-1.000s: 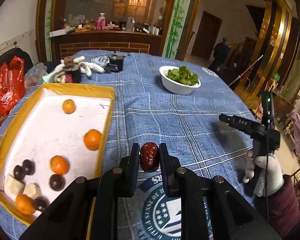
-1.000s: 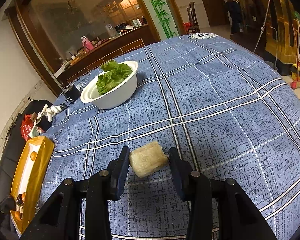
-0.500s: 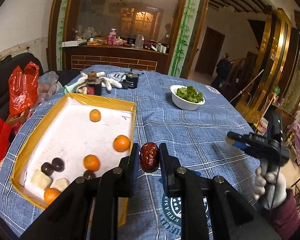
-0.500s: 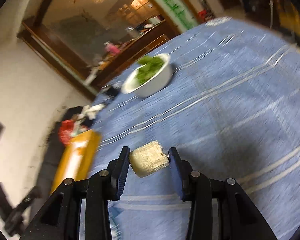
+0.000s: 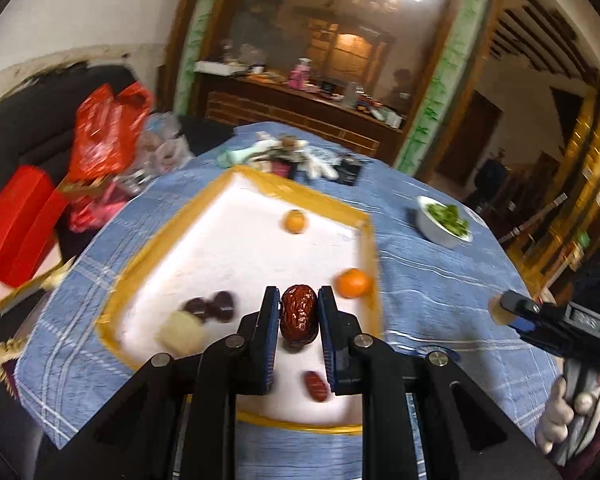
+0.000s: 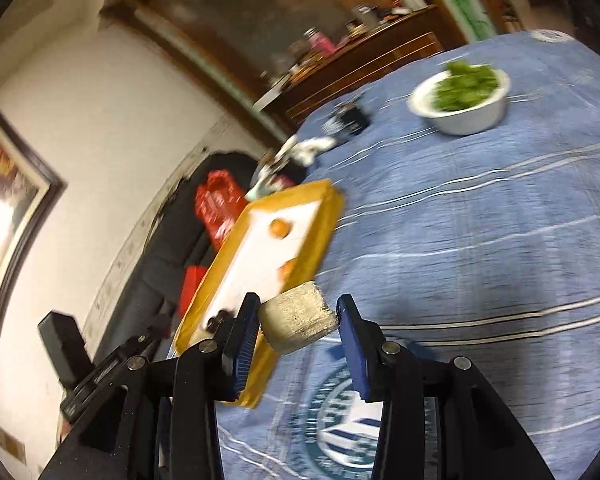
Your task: Organize fruits
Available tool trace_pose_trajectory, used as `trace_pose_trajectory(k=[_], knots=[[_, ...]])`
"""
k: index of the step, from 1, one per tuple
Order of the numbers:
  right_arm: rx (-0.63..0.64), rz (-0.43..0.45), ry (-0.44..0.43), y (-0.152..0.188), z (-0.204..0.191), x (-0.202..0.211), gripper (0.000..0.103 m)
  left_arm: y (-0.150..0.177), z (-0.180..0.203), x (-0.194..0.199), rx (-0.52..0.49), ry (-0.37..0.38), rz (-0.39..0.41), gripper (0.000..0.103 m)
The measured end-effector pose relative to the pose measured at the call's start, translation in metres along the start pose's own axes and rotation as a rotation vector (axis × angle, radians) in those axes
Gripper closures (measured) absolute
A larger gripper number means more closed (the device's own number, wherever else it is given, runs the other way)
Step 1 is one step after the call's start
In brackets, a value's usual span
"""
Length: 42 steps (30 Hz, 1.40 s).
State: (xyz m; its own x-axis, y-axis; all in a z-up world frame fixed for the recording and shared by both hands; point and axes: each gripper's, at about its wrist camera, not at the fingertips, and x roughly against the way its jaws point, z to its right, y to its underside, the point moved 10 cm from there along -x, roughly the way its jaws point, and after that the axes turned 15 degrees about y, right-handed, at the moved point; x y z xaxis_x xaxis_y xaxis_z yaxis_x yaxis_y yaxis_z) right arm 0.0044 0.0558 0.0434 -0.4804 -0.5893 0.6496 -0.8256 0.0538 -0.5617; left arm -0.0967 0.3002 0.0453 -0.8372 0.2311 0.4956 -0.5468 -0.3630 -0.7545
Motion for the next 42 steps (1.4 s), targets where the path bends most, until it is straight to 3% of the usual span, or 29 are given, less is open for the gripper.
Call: trace_pose_trajectory(k=[11, 17, 21, 24, 27, 30, 34, 37, 42], knots=[[0.217, -0.135, 0.048, 0.036, -0.097, -0.099, 0.059, 0.001, -0.064, -0.012, 0.095, -0.051, -0.031, 0.084], [0.355, -0.115, 0.2, 0.039, -0.109, -0.139, 0.058, 0.002, -0.077, -0.025, 0.121, -0.045, -0.049, 0.084], [0.387, -0.095, 0.228, 0.037, -0.112, -0.148, 0.054, 0.001, -0.076, -0.027, 0.131, -0.037, -0.048, 0.043], [0.374, -0.075, 0.212, 0.034, -0.116, -0.142, 0.044, -0.004, -0.071, -0.015, 0.121, -0.031, -0.018, 0.033], [0.334, -0.037, 0.207, 0.028, -0.113, -0.125, 0.044, -0.01, -0.065, -0.004, 0.102, -0.043, 0.012, 0.022], [0.282, 0.009, 0.189, 0.024, -0.105, -0.099, 0.043, -0.013, -0.053, 0.003, 0.074, -0.059, 0.025, 0.021], [0.241, 0.104, 0.208, 0.022, -0.082, -0.057, 0.034, -0.015, -0.021, 0.006, -0.007, -0.079, 0.025, 0.02], [0.22, 0.126, 0.226, 0.026, -0.063, -0.035, 0.034, -0.013, 0.007, 0.008, -0.059, -0.081, 0.034, 0.014], [0.17, 0.169, 0.252, 0.027, -0.03, 0.0, 0.034, -0.008, 0.058, 0.006, -0.128, -0.053, 0.03, 0.013]])
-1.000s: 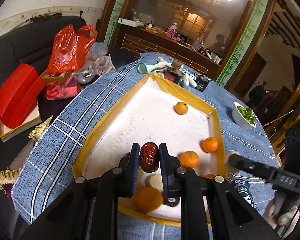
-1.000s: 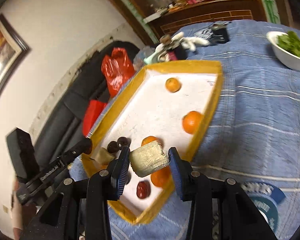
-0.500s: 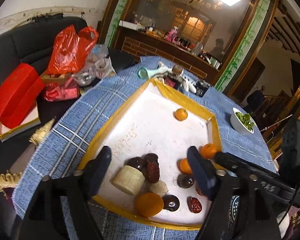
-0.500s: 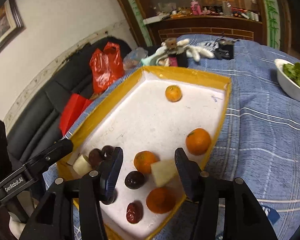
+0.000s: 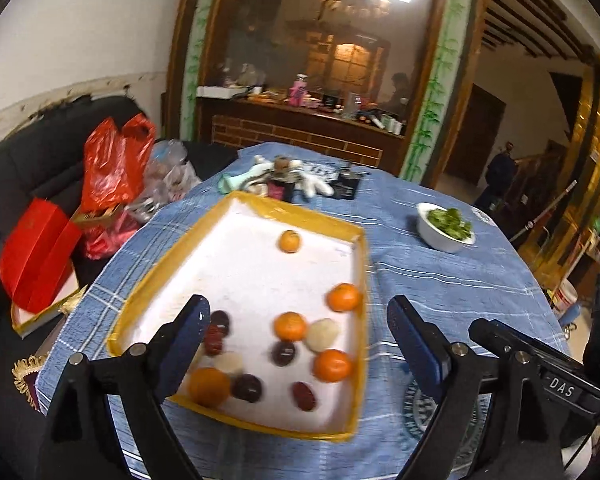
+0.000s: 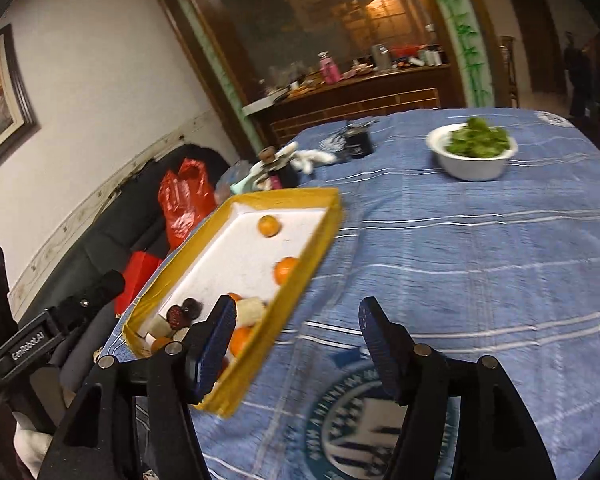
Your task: Organize fruits
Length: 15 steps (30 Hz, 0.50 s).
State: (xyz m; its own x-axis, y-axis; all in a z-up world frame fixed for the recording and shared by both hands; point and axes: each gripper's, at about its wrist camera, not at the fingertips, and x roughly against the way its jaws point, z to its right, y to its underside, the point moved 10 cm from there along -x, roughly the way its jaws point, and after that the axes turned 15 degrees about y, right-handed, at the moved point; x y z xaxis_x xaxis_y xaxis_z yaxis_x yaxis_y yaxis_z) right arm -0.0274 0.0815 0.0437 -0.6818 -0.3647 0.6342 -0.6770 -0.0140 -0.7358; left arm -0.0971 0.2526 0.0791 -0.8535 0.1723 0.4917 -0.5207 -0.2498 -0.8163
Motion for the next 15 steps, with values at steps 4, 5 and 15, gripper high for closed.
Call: trace_pose_trajectory(k=[4, 5, 15], knots=[[-0.058, 0.026, 0.012, 0.002, 0.034, 0.019, 0.033, 0.0, 0.031, -0.001, -0.039, 0.014, -0.005, 0.013], [-0.073, 0.029, 0.013, 0.003, 0.04, 0.022, 0.032, 0.001, 0.039, -0.002, -0.05, 0.017, -0.008, 0.013], [-0.164, 0.054, 0.039, 0.009, 0.088, 0.041, 0.032, 0.01, 0.096, -0.006, -0.145, 0.043, -0.027, 0.008]])
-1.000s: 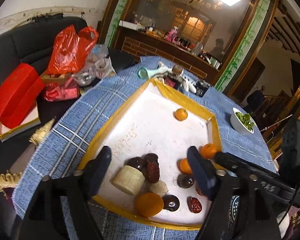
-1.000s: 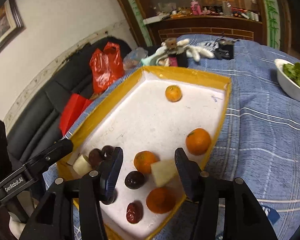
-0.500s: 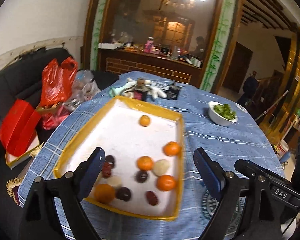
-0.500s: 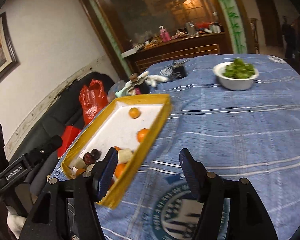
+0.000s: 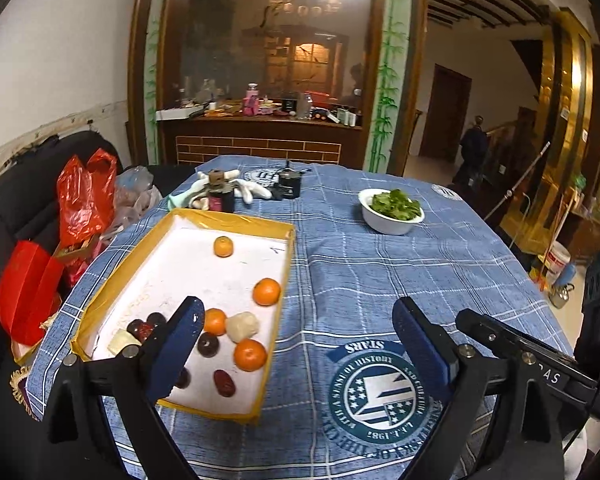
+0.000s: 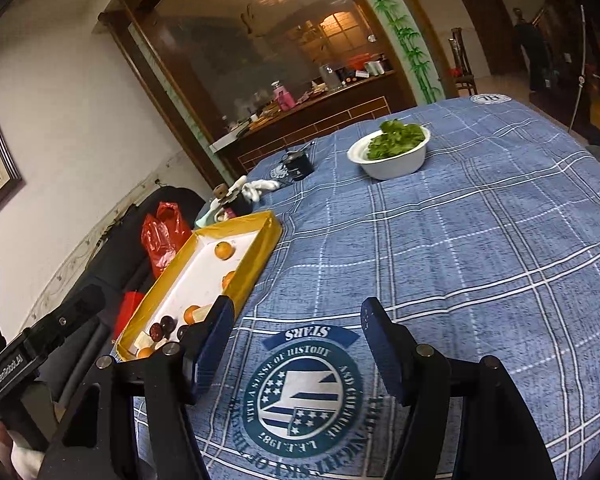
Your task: Organize fruits
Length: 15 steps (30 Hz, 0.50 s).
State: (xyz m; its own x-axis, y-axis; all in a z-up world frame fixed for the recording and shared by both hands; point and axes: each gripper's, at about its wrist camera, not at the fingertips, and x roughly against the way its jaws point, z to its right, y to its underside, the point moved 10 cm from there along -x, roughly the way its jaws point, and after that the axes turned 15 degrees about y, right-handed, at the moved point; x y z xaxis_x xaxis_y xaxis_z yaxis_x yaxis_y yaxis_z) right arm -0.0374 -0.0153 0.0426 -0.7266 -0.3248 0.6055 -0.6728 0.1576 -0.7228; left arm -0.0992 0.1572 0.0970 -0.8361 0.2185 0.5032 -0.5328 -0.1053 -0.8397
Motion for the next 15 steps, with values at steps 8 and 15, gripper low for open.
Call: trace_pose_trajectory(k=[8, 15], knots=[[0.006, 0.008, 0.007, 0.0041, 0.0033, 0.0043, 0.032, 0.0037, 0.0109, -0.0018, -0.023, 0.009, -0.008, 0.007], [0.038, 0.009, 0.032, 0.0085, -0.0028, 0.0013, 0.031, 0.0075, 0.0038, -0.0006, 0.004, 0.015, -0.007, 0.007]])
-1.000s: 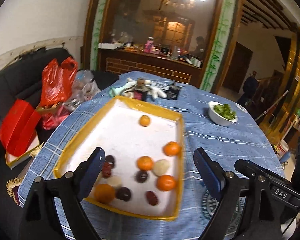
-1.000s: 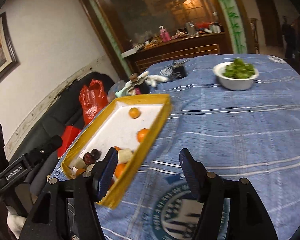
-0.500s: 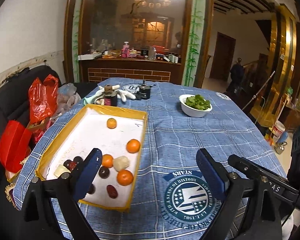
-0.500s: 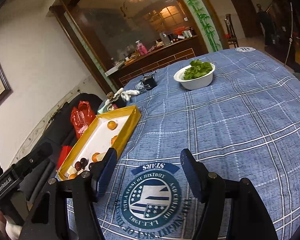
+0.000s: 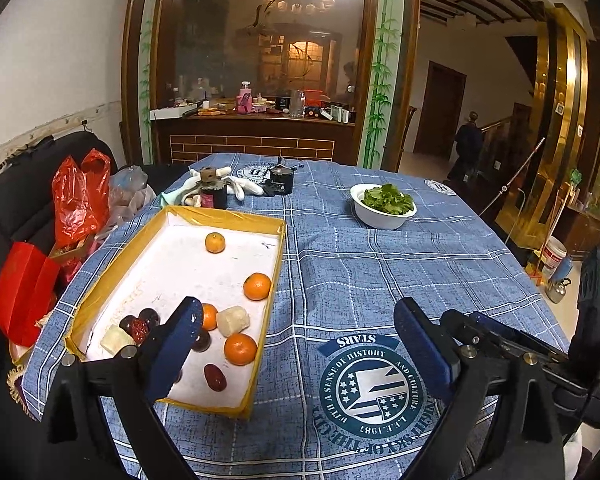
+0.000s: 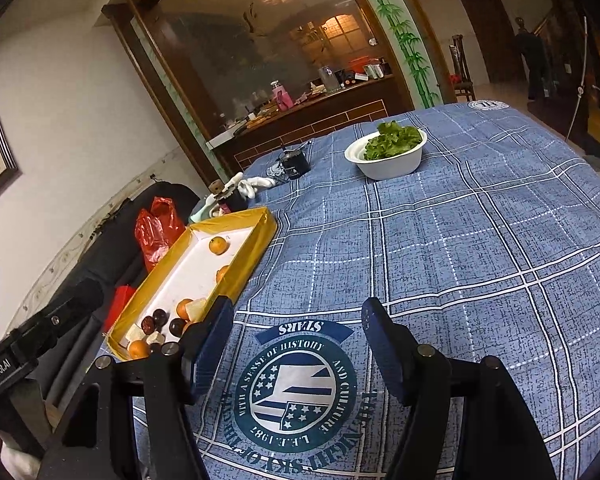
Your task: Organize fruits
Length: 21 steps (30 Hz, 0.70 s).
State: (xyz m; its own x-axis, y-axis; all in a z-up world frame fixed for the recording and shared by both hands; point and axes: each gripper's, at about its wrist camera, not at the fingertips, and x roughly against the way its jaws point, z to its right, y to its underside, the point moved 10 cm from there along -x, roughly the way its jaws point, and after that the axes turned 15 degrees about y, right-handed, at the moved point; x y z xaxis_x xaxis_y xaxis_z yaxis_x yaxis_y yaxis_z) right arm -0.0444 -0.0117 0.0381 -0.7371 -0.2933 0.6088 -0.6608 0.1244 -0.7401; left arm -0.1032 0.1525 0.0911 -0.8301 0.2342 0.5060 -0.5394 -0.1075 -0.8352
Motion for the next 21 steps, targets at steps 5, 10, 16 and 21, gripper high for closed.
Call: trace_pose_trajectory(k=[5, 10, 16, 21], knots=[[0.034, 0.005, 0.025, 0.003, -0.006, -0.002, 0.031, 0.003, -0.01, 0.0, 0.025, 0.001, -0.001, 0.007], [0.056, 0.004, 0.042, 0.006, -0.01, -0.005, 0.029, 0.005, -0.02, 0.0, 0.052, 0.002, -0.001, 0.007], [0.073, -0.001, 0.053, 0.009, -0.014, -0.007, 0.029, 0.009, -0.028, -0.001, 0.071, 0.005, -0.003, 0.007], [0.09, -0.003, 0.058, 0.011, -0.019, -0.009, 0.029, 0.011, -0.031, 0.0, 0.083, 0.01, -0.004, 0.007]])
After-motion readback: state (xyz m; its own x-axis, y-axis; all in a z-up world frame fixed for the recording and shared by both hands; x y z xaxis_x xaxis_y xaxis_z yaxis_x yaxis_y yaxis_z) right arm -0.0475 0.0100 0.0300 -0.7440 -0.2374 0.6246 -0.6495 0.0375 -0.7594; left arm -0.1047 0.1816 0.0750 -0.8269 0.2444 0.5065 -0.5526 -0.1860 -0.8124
